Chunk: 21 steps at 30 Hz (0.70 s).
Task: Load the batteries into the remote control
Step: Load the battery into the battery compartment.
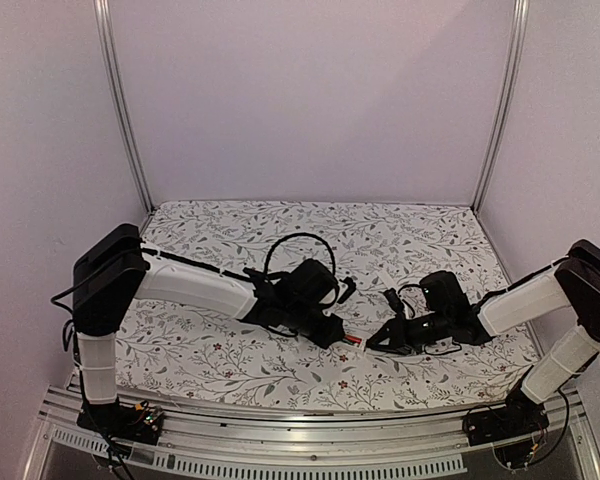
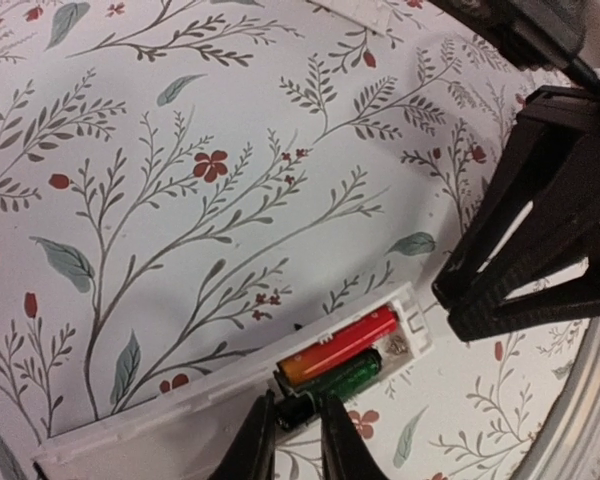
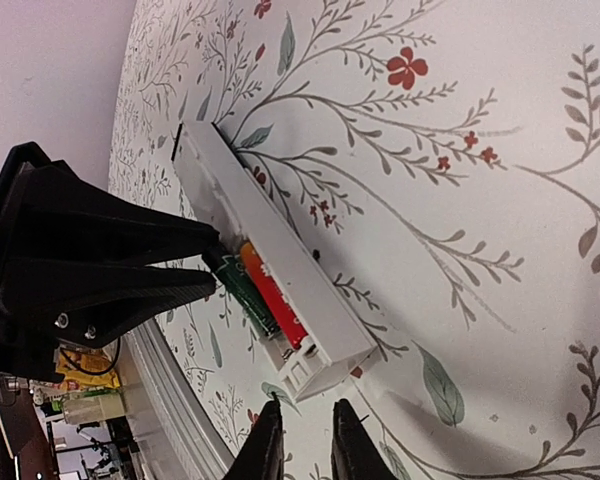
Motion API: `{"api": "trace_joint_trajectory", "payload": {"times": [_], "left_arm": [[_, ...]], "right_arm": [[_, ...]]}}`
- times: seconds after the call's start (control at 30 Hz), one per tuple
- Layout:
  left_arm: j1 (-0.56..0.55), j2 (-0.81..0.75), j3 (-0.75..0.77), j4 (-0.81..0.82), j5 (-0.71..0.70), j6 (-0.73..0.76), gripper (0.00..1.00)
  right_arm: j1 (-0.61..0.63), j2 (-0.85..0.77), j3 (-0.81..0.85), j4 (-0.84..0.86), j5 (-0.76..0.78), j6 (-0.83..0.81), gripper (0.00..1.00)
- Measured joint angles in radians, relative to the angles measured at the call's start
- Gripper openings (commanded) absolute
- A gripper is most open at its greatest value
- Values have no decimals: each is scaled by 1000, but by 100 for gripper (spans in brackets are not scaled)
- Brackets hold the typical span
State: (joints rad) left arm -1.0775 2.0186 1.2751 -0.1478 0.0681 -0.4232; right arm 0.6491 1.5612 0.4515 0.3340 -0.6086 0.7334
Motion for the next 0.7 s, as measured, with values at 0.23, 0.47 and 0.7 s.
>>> {"api": "trace_joint_trajectory", "payload": {"times": [0.23, 0.47, 0.7], "left_arm": [[0, 23, 27, -2, 21, -1, 14], [0, 31, 35, -3, 43, -5, 9], [1, 44, 53, -16, 57, -8, 9]], "right_arm": [[0, 22, 2, 9, -8, 5, 14], [0, 29, 11, 15, -12, 9, 13], [0, 55, 17, 19, -21, 11, 11]]}}
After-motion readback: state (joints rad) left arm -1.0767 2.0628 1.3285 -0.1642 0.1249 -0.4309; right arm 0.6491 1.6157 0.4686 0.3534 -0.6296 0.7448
